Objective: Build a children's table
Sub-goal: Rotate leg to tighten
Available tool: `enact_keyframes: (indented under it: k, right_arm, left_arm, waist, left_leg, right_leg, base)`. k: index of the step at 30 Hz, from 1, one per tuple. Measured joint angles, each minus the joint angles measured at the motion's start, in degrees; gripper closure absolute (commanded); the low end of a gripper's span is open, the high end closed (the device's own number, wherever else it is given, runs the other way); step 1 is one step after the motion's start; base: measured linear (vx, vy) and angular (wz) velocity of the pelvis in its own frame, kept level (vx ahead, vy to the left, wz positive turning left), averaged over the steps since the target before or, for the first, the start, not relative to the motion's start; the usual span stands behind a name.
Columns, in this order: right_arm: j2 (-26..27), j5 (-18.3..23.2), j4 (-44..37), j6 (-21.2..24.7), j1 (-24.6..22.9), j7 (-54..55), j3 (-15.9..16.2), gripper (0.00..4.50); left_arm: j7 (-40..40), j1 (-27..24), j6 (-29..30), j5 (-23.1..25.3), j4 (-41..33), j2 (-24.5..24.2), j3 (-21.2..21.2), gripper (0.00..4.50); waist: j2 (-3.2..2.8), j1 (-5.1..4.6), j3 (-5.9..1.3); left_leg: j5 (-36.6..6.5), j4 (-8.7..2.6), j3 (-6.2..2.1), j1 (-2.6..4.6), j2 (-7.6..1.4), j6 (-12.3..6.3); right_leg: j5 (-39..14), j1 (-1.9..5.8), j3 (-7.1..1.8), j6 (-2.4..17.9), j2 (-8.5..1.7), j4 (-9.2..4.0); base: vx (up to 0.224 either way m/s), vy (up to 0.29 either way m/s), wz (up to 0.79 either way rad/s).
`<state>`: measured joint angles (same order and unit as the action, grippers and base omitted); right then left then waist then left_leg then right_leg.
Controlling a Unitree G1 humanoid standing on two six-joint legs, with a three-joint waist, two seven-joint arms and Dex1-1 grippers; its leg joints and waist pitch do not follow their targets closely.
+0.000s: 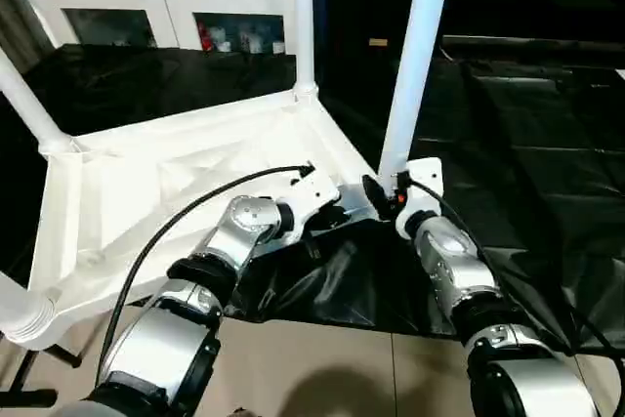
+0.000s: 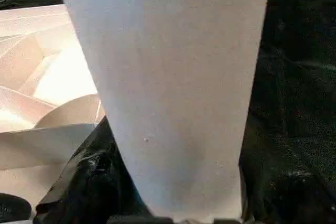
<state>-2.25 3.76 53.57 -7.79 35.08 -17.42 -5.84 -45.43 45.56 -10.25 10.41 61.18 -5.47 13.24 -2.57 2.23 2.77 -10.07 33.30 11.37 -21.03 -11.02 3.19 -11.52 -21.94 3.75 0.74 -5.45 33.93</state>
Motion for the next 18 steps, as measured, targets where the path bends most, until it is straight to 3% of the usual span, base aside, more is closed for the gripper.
enact_keyframes:
  k: [1, 2, 5, 7, 11, 18]
  right_arm:
    - [-0.02, 0.01, -0.53, -0.11, -0.33, -0.11, 0.01, 1.97]
    - [-0.02, 0.02, -1.19, -0.43, -0.93, -0.34, 0.03, 1.42]
    - [-1.38, 0.04, -2.02, -1.64, -2.0, -4.22, 0.97, 1.28]
    - [-2.52, 0.14, -2.82, -1.73, -2.57, -6.51, 1.46, 0.92]
    - [-8.28, 1.35, -5.71, -1.66, -4.38, -17.31, 2.44, 0.87]
    - [-19.33, 4.91, -14.25, 0.8, -8.99, -34.74, 3.45, 0.87]
  left_arm:
    - [-0.12, 0.0, -0.29, 0.0, -0.04, -0.1, 0.15, 4.5]
    - [-0.45, -0.02, -0.72, 0.0, -0.07, -0.25, 0.29, 4.5]
    - [-1.46, -0.1, -2.1, -0.01, -0.29, -0.94, 0.59, 4.5]
    - [-1.95, -0.12, -2.52, 0.0, -0.4, -1.06, 0.61, 4.5]
    - [-3.2, -0.17, -3.6, 0.07, -0.74, -1.59, 0.81, 4.5]
    - [-4.42, -0.22, -5.19, -0.12, -0.74, -2.37, 1.17, 4.5]
  waist:
    - [0.02, 0.0, 0.01]
    - [0.03, 0.02, 0.02]
    - [0.02, 0.08, 0.01]
    - [0.02, 0.2, 0.01]
    - [-0.02, 0.92, 0.03]
    - [0.02, 1.21, 0.05]
  left_leg:
    - [0.0, -0.03, 0.0, 0.0, 0.02, 0.0]
    - [0.0, -0.08, 0.0, -0.01, 0.02, -0.01]
    - [0.01, -0.24, 0.0, -0.01, 0.02, -0.02]
    - [0.01, -0.34, 0.0, -0.01, 0.02, -0.02]
    - [0.02, -0.43, 0.01, -0.09, 0.0, -0.03]
    - [0.03, -0.48, 0.01, -0.17, -0.1, -0.05]
  right_leg:
    - [0.0, 0.0, -0.03, 0.0, 0.0, 0.0]
    - [0.0, -0.01, -0.03, 0.0, 0.0, 0.0]
    - [0.05, -0.02, -0.02, -0.03, 0.0, 0.07]
    - [0.13, -0.03, -0.01, -0.04, 0.01, 0.11]
    - [0.55, -0.05, -0.01, -0.28, 0.01, 0.17]
    - [0.46, -0.12, 0.05, -0.47, 0.08, 0.16]
  base:
    - [0.0, 0.0, 0.0]
    - [0.0, 0.0, 0.0]
    - [0.0, 0.0, 0.0]
    - [0.0, 0.0, 0.0]
    - [0.0, 0.0, 0.0]
    - [0.0, 0.0, 0.0]
